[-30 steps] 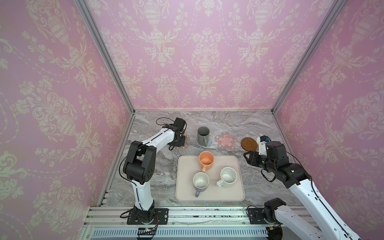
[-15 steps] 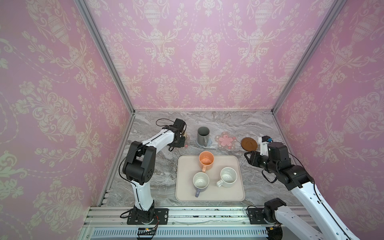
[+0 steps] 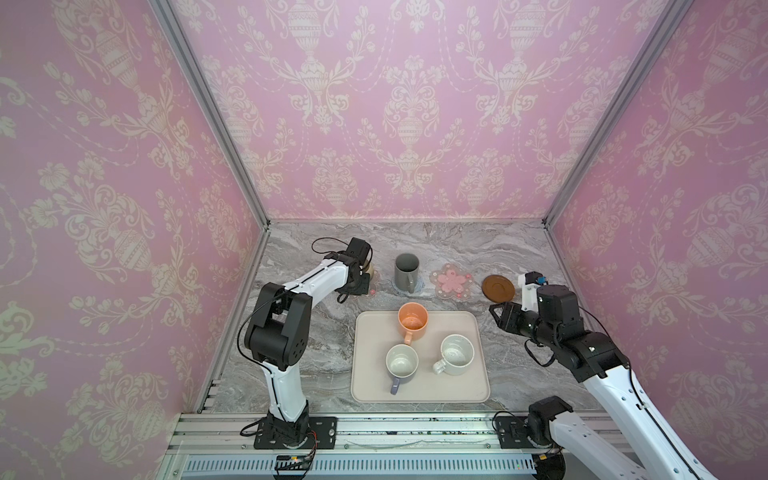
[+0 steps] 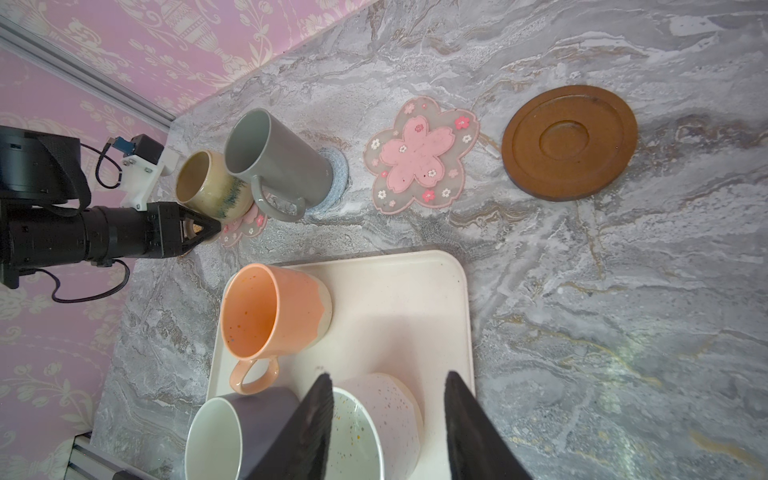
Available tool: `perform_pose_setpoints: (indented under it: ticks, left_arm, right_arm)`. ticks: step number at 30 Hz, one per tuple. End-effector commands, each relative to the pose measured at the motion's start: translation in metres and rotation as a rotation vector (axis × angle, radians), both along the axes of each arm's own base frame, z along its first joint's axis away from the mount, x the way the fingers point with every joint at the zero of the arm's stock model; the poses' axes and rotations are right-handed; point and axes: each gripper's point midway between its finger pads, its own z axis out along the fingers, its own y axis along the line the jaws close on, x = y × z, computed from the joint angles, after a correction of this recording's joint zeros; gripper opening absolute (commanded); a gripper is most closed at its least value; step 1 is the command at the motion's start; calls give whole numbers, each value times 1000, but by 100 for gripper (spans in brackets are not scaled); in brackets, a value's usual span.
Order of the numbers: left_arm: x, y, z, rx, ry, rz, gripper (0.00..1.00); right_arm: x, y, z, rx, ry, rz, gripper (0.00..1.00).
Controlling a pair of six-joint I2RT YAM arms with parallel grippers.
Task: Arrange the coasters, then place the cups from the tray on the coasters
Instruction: 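Lower the cream mug with the left gripper onto the pink flower coaster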
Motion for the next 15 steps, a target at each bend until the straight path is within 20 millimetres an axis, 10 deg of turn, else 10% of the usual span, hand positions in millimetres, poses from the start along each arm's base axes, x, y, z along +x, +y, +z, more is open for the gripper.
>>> perform_pose_setpoints:
  ticks: [1,15]
  left_arm:
    - [15,10,24,25,-110,23,0]
    - [3,11,15,11,-75,47,12]
  right_arm:
    - [0,-2,2,7,2,-18,45]
    - [5,2,1,17,6,-11,45]
